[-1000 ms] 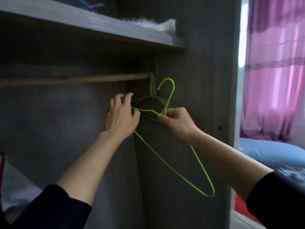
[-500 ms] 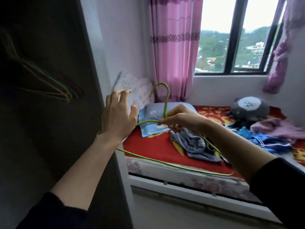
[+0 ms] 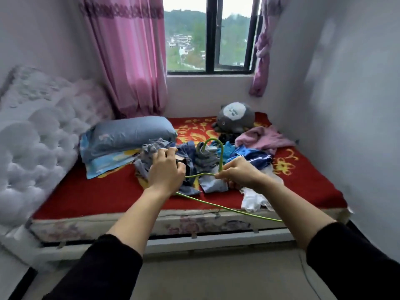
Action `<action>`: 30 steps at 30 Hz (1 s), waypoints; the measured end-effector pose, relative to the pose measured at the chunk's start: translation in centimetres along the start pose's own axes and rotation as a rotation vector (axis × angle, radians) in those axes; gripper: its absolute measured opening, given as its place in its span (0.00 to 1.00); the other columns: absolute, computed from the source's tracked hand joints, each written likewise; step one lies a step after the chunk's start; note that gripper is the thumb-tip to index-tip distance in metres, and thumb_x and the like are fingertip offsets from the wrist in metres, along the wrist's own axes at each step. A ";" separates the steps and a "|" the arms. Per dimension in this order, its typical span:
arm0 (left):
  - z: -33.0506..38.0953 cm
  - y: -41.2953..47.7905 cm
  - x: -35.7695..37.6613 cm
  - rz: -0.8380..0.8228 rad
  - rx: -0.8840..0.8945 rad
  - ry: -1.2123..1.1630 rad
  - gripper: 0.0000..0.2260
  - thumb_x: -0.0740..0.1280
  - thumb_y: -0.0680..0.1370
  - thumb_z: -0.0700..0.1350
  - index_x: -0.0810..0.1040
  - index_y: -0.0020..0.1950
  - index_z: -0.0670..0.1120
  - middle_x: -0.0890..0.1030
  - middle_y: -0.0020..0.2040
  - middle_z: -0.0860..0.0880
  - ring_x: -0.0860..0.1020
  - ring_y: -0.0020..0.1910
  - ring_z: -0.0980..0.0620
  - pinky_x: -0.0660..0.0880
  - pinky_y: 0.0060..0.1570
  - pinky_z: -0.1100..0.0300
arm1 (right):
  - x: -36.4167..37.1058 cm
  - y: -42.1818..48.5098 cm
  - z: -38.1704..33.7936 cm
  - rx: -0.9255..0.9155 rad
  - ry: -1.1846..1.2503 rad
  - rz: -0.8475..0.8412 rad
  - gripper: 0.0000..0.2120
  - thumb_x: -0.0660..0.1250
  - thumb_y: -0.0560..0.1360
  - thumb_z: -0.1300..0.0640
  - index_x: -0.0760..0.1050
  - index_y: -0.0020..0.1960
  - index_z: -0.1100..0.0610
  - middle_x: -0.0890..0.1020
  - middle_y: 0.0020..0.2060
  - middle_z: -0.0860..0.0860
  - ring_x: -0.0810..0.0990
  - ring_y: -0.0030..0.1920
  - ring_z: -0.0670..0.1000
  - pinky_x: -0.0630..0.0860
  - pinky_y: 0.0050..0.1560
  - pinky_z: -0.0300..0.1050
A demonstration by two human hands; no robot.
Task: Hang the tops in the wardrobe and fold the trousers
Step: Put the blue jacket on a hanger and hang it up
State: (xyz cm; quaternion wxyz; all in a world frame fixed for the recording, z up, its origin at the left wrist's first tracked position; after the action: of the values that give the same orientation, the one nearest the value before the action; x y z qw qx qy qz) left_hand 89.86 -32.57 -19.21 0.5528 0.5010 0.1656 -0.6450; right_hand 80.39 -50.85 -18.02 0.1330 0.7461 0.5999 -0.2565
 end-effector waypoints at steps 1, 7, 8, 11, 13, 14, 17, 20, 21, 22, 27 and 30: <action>1.3 1.0 1.9 -0.035 0.006 -0.015 0.21 0.60 0.78 0.45 0.66 0.70 0.45 0.67 0.67 0.41 0.63 0.67 0.42 0.66 0.61 0.49 | -1.2 0.9 1.6 0.028 0.005 0.031 0.15 0.71 0.72 0.61 0.75 0.27 0.58 0.73 0.22 0.49 0.69 0.24 0.48 0.65 0.23 0.37; 6.6 7.6 14.0 -0.206 0.029 -0.091 0.20 0.59 0.78 0.46 0.66 0.70 0.46 0.68 0.66 0.43 0.63 0.67 0.44 0.68 0.60 0.49 | -7.0 8.1 10.6 0.189 -0.033 0.154 0.09 0.69 0.72 0.57 0.78 0.38 0.64 0.71 0.30 0.56 0.67 0.27 0.50 0.62 0.22 0.36; 7.1 9.0 16.0 -0.232 0.034 -0.093 0.20 0.59 0.78 0.46 0.66 0.70 0.46 0.68 0.66 0.43 0.63 0.67 0.44 0.67 0.61 0.49 | -7.8 9.6 12.1 0.214 -0.032 0.162 0.11 0.69 0.73 0.56 0.79 0.40 0.65 0.70 0.29 0.56 0.66 0.27 0.49 0.62 0.21 0.35; 8.2 14.2 22.2 -0.310 0.036 -0.093 0.19 0.59 0.78 0.46 0.67 0.69 0.46 0.68 0.65 0.42 0.64 0.66 0.43 0.67 0.61 0.49 | -10.4 14.6 16.1 0.285 -0.083 0.215 0.13 0.69 0.74 0.51 0.78 0.39 0.62 0.69 0.27 0.52 0.65 0.22 0.45 0.62 0.22 0.36; 8.7 17.1 25.3 -0.367 0.030 -0.088 0.18 0.59 0.78 0.46 0.67 0.68 0.45 0.69 0.64 0.42 0.65 0.66 0.42 0.67 0.61 0.49 | -11.6 17.0 18.1 0.331 -0.115 0.254 0.17 0.69 0.74 0.50 0.75 0.36 0.64 0.70 0.26 0.55 0.65 0.22 0.45 0.65 0.27 0.40; 9.1 18.8 27.3 -0.403 0.023 -0.092 0.18 0.59 0.78 0.46 0.67 0.68 0.45 0.69 0.64 0.41 0.65 0.65 0.41 0.67 0.61 0.49 | -12.4 18.5 19.3 0.354 -0.106 0.270 0.20 0.68 0.75 0.51 0.74 0.34 0.67 0.71 0.26 0.57 0.67 0.24 0.46 0.66 0.31 0.42; 10.4 22.8 32.7 -0.482 -0.015 -0.117 0.17 0.59 0.78 0.46 0.68 0.67 0.44 0.69 0.64 0.40 0.65 0.65 0.40 0.66 0.62 0.49 | -14.5 22.4 22.6 0.396 -0.075 0.296 0.24 0.66 0.76 0.52 0.64 0.25 0.58 0.67 0.20 0.49 0.65 0.25 0.48 0.63 0.35 0.45; 11.6 25.4 37.5 -0.566 -0.062 -0.127 0.18 0.59 0.78 0.46 0.69 0.67 0.43 0.69 0.65 0.39 0.66 0.65 0.39 0.64 0.64 0.50 | -16.6 25.7 25.6 0.481 -0.097 0.310 0.20 0.64 0.77 0.49 0.66 0.31 0.59 0.71 0.27 0.52 0.68 0.29 0.50 0.63 0.35 0.46; 11.8 26.2 39.1 -0.590 -0.074 -0.123 0.17 0.59 0.78 0.46 0.69 0.67 0.43 0.69 0.65 0.38 0.66 0.65 0.39 0.64 0.64 0.50 | -17.3 26.8 26.6 0.510 -0.092 0.313 0.19 0.63 0.77 0.49 0.68 0.33 0.59 0.71 0.28 0.53 0.69 0.29 0.51 0.63 0.34 0.47; 12.0 27.0 40.7 -0.611 -0.091 -0.117 0.17 0.59 0.78 0.46 0.69 0.66 0.43 0.69 0.64 0.38 0.67 0.65 0.39 0.64 0.64 0.50 | -18.0 28.1 27.7 0.534 -0.082 0.315 0.18 0.63 0.77 0.49 0.68 0.34 0.59 0.71 0.28 0.53 0.69 0.29 0.51 0.63 0.33 0.46; 12.0 31.8 48.9 -0.698 -0.217 -0.093 0.18 0.58 0.78 0.45 0.68 0.68 0.43 0.69 0.65 0.37 0.67 0.65 0.37 0.63 0.64 0.50 | -21.2 35.8 32.9 0.563 -0.125 0.301 0.24 0.62 0.78 0.50 0.60 0.27 0.56 0.66 0.24 0.50 0.66 0.27 0.49 0.62 0.34 0.48; 11.6 34.6 53.8 -0.745 -0.344 -0.078 0.18 0.57 0.79 0.46 0.67 0.69 0.43 0.68 0.67 0.37 0.66 0.67 0.38 0.63 0.65 0.50 | -22.9 40.8 36.1 0.541 -0.159 0.275 0.25 0.61 0.79 0.51 0.58 0.26 0.56 0.65 0.24 0.51 0.67 0.32 0.53 0.61 0.37 0.49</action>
State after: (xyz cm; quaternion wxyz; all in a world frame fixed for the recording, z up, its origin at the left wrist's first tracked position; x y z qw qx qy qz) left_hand 121.04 -82.47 -46.92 0.3632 0.2822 0.4199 -0.7824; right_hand 108.19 -98.05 -40.17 0.0096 0.8063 0.3909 -0.4438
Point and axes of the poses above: each hand's wrist, its own y-axis towards the middle knuckle, its own x-axis out of the palm, z = x × y, the point moved 1 cm from there along y, towards the middle knuckle
